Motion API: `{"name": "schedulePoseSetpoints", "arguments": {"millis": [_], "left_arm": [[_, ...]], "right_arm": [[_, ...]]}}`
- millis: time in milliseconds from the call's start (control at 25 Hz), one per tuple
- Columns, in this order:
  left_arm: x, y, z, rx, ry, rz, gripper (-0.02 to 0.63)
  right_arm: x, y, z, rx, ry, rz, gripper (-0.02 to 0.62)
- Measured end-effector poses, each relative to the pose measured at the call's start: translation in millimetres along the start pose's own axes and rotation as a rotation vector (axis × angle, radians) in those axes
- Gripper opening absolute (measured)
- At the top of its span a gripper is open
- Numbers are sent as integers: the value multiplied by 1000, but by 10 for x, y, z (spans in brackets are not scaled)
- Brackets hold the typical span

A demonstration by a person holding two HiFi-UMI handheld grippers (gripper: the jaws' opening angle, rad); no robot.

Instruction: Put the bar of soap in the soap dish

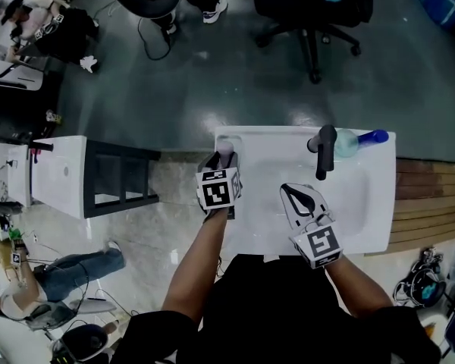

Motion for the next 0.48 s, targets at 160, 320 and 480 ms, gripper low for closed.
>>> {"name": "schedulePoseSetpoints", "arguments": {"millis": [160, 320, 480], "left_arm": [[24, -58, -21, -5, -14, -18, 199], [45, -85, 0, 12, -27, -28, 199], [36, -38, -36, 60, -28, -36, 213]], "right_arm": [[3, 8, -6, 1, 3, 0, 6], [-3, 50, -53, 45, 11, 11, 6], [-10, 64, -115, 74, -1, 22, 6]]}}
Point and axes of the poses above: the fingertips, and each gripper's own axes: y backward along the fingers, x to its right, z out of its underside, the point moved 8 cm from there along y, backward along the fingers, and after that the axes turned 7 degrees about -z, right-handed, at the moved point
